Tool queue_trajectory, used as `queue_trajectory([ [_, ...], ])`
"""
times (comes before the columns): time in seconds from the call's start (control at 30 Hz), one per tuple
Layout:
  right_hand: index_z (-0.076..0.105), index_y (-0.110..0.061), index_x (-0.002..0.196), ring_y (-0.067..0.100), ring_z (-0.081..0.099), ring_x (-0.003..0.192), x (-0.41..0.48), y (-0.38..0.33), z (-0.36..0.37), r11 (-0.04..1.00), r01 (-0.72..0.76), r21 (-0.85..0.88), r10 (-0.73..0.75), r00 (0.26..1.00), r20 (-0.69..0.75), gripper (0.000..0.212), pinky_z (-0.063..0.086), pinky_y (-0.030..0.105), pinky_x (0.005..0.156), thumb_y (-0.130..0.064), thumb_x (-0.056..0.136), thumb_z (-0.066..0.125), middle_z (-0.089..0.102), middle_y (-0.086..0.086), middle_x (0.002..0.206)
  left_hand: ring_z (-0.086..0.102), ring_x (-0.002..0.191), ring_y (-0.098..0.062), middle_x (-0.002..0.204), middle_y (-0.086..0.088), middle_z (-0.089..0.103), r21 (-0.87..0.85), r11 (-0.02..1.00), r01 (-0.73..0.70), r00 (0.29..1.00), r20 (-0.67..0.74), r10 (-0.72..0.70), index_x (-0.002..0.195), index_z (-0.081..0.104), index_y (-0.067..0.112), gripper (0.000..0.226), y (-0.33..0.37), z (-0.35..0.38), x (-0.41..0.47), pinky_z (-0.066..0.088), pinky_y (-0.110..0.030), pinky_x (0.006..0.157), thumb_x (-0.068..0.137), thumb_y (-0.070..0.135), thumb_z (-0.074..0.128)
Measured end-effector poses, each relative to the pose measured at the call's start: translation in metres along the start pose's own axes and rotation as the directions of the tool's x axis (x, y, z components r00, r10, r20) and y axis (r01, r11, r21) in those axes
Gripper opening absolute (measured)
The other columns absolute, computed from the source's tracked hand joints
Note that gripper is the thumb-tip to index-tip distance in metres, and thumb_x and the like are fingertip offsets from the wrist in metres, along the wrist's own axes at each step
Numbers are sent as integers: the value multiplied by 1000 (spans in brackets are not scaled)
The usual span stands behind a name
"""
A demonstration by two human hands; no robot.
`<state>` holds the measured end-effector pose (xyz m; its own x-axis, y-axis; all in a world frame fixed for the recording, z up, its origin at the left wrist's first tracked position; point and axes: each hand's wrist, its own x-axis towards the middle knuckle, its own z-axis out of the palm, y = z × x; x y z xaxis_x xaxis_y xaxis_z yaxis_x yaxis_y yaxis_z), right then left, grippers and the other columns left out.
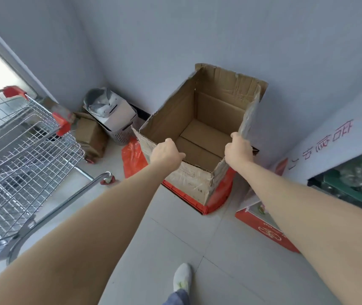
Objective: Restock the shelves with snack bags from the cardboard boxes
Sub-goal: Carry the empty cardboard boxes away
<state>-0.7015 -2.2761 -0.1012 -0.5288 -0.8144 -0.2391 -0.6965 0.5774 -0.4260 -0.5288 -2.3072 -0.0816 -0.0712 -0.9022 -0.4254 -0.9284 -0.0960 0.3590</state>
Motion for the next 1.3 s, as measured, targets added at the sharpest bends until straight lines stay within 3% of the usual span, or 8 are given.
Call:
queue_trajectory([
  [0.33, 39, -12, 141, 37, 54, 115, 35, -3, 13, 1000, 11, 14, -12, 997, 75, 43, 45, 37, 91, -12, 98, 37, 57, 21, 127, 59, 104, -30, 111, -12, 61, 46, 999, 29, 999, 44, -31, 119, 48, 4, 49, 9, 11, 37, 47, -36, 76, 90, 41, 61],
  [0.63, 42, -7, 134, 35, 47, 119, 6, -19, -13, 976, 142, -166, -135, 989, 55, 38, 45, 39, 88, -21, 99, 42, 56, 18, 126, 63, 99, -29, 107, -11, 61, 67, 998, 18, 993, 119, -26, 138, 32, 9, 57, 0, -4, 13, 56, -40, 82, 94, 35, 56],
  [0.73, 44, -6, 134, 33, 49, 120, -10, -27, -27, 950, 252, -187, -233, 965, 119, 39, 45, 38, 92, -22, 99, 43, 56, 16, 128, 60, 91, -27, 108, -14, 59, 66, 997, -33, 989, 143, 23, 138, 29, 6, 52, 0, -16, -3, 51, -34, 65, 95, 20, 54],
  [0.83, 49, -6, 131, 31, 54, 116, -28, -37, -44, 907, 359, -222, -330, 931, 159, 37, 46, 37, 92, -23, 99, 44, 58, 14, 126, 54, 79, -24, 92, -10, 54, 113, 992, -47, 996, 79, 38, 113, 45, 5, 20, 2, -30, -25, 38, -27, 49, 94, 9, 48],
  [0.9, 51, -8, 129, 30, 56, 113, -45, -44, -57, 873, 431, -228, -396, 899, 185, 35, 50, 40, 93, -22, 98, 43, 59, 13, 126, 54, 76, -23, 81, -5, 51, 154, 987, -55, 998, 33, 50, 91, 48, 7, 3, 5, -44, -50, 42, -27, 54, 92, 7, 46],
  [1.0, 54, -9, 125, 29, 58, 110, -76, -56, -73, 779, 584, -230, -525, 807, 272, 33, 50, 38, 91, -25, 98, 44, 61, 12, 124, 61, 101, -33, 109, -15, 60, 179, 982, -64, 997, -35, 71, 107, 55, 2, 18, -1, -62, -96, 49, -38, 90, 92, 6, 45],
  [1.1, 56, -7, 124, 28, 59, 102, -120, -67, -84, 581, 786, -213, -665, 609, 433, 35, 49, 36, 84, -27, 97, 45, 62, 13, 121, 60, 105, -32, 116, -14, 60, 207, 976, -61, 990, -111, 85, 114, 57, 5, 26, -16, -71, -159, 46, -33, 74, 90, 6, 46],
  [1.3, 58, -15, 125, 29, 59, 110, -230, -90, -80, 80, 975, -206, -712, 200, 673, 35, 49, 38, 92, -26, 92, 53, 64, 9, 122, 57, 112, -29, 124, -9, 60, 132, 984, 121, 979, -177, -97, 125, 57, 13, 33, -76, -67, -309, 49, -35, 90, 93, 11, 51],
])
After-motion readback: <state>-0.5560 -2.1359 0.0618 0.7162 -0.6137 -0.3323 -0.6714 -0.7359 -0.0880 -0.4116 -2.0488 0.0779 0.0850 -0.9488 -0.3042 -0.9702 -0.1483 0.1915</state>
